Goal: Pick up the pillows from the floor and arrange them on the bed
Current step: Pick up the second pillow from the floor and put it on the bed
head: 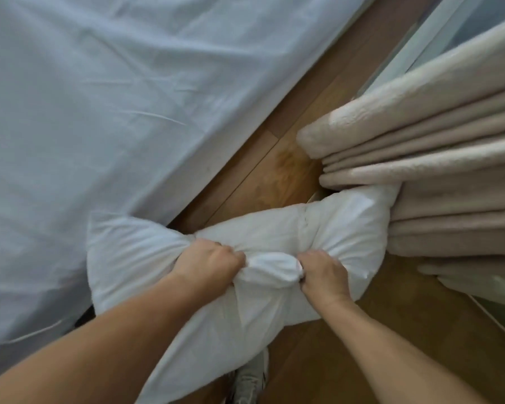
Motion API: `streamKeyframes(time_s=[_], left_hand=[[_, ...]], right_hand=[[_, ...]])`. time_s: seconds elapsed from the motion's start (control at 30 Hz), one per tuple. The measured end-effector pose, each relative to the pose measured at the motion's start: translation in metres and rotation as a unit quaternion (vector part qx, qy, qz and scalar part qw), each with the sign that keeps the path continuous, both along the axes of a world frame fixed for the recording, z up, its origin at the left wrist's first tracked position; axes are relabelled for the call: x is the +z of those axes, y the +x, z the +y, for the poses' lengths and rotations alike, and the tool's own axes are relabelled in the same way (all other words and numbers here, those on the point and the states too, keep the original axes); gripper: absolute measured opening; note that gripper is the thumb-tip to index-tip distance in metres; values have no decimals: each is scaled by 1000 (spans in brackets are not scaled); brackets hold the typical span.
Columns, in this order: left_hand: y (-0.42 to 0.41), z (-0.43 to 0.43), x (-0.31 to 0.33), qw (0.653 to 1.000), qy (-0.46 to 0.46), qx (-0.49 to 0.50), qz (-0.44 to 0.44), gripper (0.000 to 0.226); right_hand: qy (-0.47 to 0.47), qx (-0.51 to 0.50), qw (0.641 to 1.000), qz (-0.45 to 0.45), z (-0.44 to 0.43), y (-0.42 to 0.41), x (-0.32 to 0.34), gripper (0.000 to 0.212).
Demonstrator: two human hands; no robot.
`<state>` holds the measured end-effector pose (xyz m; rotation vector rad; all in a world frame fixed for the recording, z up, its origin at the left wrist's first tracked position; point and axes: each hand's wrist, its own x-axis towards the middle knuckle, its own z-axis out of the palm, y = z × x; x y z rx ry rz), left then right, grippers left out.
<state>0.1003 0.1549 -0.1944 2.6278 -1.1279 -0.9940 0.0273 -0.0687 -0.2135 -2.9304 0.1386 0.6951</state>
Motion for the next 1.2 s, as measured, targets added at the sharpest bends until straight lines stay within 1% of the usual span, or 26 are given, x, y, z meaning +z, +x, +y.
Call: streamKeyframes(time_s=[0.1,0.13,0.2,0.27,0.33,0.4,0.43,0.47,0.5,0.53,0.6,0.7,0.83,0.87,0.93,1.0,1.03,1.07,1.1,1.13,1.2], left_hand=[[2,48,83,999,-43,30,2,11],[10,67,113,997,-62,52,-4,15],[31,109,175,990,-76,123,-4,18],[56,158,234,977,-55,204,-28,18],[77,208,282,952,-79,291,-61,21],[102,254,319,920,-102,370,-73,24],[115,276,332,911,-89,398,-66,24],[128,296,341,906,-66,414,-53,29],[142,317,348,906,-48,419,-47,40],[155,340,352,902,-34,428,-45,53],[168,391,355,892,2,448,-60,65],[164,468,351,872,80,478,-73,69],[138,593,355,842,194,495,-88,68],[128,631,361,832,223,497,-102,67],[102,709,381,807,296,498,-116,69],[83,779,404,763,364,519,-126,72],[77,806,417,742,381,537,-128,73],[74,828,428,727,380,558,-125,75],[78,841,436,721,368,573,-126,76],[87,846,443,723,359,575,-133,76],[115,836,444,740,334,563,-158,75]], right_hand=[[22,64,998,-1,24,15,92,32],[15,86,996,-3,37,30,125,31],[-2,137,990,-14,74,72,192,29],[-23,193,980,-39,121,123,257,30],[-37,250,966,-61,174,178,318,28],[-61,269,959,-59,235,241,366,20],[-76,265,959,-66,266,271,383,19],[-90,254,961,-57,296,297,397,23],[-107,241,964,-37,324,320,408,29],[-116,236,964,-32,351,340,417,34],[-123,259,957,-32,403,362,425,41],[-100,315,944,-10,466,360,410,42],[-60,351,932,72,528,356,368,54],[-54,354,930,79,543,362,362,54],[-42,359,929,83,570,378,355,49],[-32,357,929,87,594,400,359,50],[-32,359,929,87,607,411,363,56],[-31,358,929,85,621,421,367,61],[-28,354,931,81,635,431,370,67],[-22,346,935,80,649,439,373,73],[3,319,943,94,679,452,373,87]])
